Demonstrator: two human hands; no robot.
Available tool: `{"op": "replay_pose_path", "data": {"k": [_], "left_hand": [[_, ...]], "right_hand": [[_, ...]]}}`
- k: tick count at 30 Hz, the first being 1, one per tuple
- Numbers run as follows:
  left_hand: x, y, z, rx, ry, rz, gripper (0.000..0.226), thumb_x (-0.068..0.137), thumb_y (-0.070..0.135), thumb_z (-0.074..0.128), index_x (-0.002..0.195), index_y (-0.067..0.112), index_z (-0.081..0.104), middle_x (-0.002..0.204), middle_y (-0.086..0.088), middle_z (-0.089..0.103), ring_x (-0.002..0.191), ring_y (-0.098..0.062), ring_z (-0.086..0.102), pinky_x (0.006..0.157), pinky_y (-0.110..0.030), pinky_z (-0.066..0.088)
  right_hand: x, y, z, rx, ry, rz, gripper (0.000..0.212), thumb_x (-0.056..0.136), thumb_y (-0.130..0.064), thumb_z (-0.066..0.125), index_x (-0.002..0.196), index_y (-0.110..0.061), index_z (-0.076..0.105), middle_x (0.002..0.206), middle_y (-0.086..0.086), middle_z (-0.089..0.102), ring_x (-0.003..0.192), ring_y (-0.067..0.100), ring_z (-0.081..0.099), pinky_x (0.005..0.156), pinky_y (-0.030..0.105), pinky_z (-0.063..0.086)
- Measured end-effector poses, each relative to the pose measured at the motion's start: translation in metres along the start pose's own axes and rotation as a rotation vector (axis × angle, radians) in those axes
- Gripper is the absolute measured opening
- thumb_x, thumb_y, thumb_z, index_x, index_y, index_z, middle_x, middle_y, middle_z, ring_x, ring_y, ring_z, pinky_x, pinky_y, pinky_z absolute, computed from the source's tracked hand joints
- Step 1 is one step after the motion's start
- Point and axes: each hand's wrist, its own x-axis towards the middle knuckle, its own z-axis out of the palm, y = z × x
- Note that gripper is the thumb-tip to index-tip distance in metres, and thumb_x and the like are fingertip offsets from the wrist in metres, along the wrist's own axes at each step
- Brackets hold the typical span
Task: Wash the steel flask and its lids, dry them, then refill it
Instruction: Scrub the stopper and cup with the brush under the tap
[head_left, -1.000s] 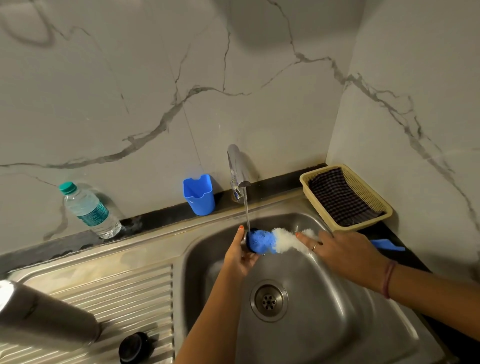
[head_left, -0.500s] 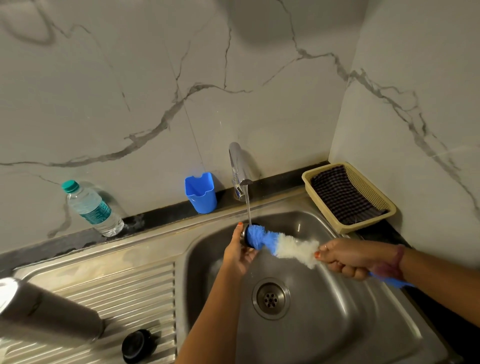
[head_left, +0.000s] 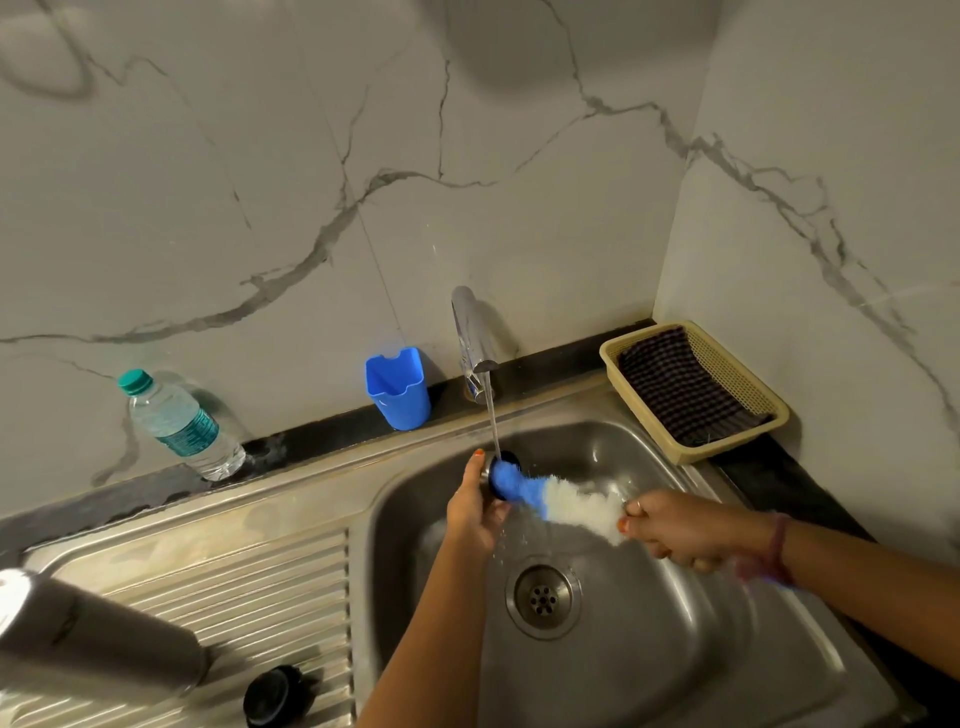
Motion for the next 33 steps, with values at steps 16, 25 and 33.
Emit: {"op": "replay_pose_path", "data": {"k": [16, 25, 33], "left_hand": [[-0.003, -0.007, 0.007, 0.074, -0.017, -0.039, 0.040, 0.086, 0.025, 0.076, 0.110, -0.004, 0.063, 0.111, -0.025, 0.068, 0.105, -0.037, 0.068, 0.094, -0.050, 0.055], [-0.007, -0.003, 0.002, 0.020, -0.064, 0.006, 0.038, 0.095, 0.027, 0.064, 0.117, -0.003, 0.064, 0.109, -0.022, 0.072, 0.101, -0.031, 0.070, 0.077, -0.037, 0.061], [-0.002, -0.012, 0.000, 0.041, -0.006, -0.016, 0.047, 0.081, 0.028, 0.079, 0.112, -0.004, 0.065, 0.110, -0.023, 0.071, 0.103, -0.035, 0.070, 0.097, -0.048, 0.054]], "right_hand": [[0.006, 0.022, -0.005, -1.296, 0.761, -0.734, 0.072, 0.063, -0.010, 0.083, 0.130, -0.018, 0.057, 0.060, 0.006, 0.049, 0.039, 0.012, 0.037, 0.032, 0.022, 0.035], [0.007, 0.006, 0.007, 0.608, -0.151, 0.102, 0.016, 0.099, -0.016, 0.046, 0.112, -0.012, 0.054, 0.062, 0.000, 0.046, 0.039, 0.003, 0.026, 0.032, 0.013, 0.019], [0.001, 0.041, 0.008, -1.129, 0.723, -0.676, 0.072, 0.063, -0.008, 0.081, 0.128, -0.027, 0.059, 0.059, 0.000, 0.050, 0.041, 0.008, 0.038, 0.034, 0.020, 0.032]]}}
